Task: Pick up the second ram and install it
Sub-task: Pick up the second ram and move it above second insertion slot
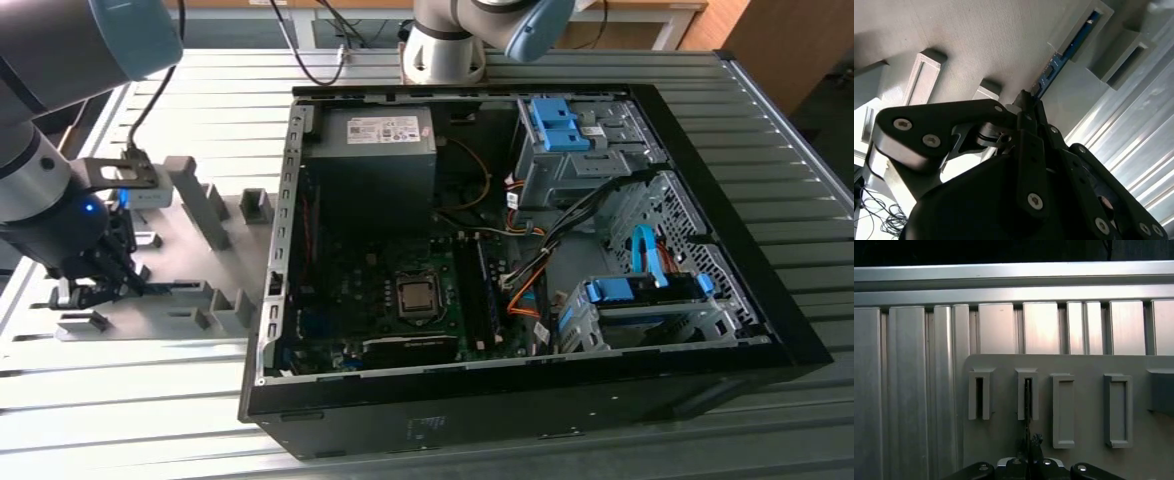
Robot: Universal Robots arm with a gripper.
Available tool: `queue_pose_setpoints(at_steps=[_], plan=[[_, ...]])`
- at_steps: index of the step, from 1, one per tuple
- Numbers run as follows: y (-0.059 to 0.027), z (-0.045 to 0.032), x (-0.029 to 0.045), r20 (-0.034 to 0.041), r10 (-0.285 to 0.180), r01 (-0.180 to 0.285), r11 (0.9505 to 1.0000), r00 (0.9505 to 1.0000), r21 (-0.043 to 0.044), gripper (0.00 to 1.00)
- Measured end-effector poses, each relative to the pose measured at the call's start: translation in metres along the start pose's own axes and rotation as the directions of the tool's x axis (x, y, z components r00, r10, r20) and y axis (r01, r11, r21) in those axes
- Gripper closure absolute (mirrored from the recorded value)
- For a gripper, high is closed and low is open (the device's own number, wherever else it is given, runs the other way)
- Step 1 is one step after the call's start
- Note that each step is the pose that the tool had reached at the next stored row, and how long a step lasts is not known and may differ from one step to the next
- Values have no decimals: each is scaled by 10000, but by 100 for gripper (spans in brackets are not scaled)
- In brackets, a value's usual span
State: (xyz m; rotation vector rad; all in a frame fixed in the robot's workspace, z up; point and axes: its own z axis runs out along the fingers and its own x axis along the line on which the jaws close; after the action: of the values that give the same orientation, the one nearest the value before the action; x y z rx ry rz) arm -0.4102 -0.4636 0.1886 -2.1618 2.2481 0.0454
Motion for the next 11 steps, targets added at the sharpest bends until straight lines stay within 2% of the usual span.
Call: queue_pose_setpoints(at_steps=[3,11], plan=[[0,2,2,0,-310,310,9995,9995,-10,86],[0,2,8,-3,-601,601,9982,9982,-21,86]])
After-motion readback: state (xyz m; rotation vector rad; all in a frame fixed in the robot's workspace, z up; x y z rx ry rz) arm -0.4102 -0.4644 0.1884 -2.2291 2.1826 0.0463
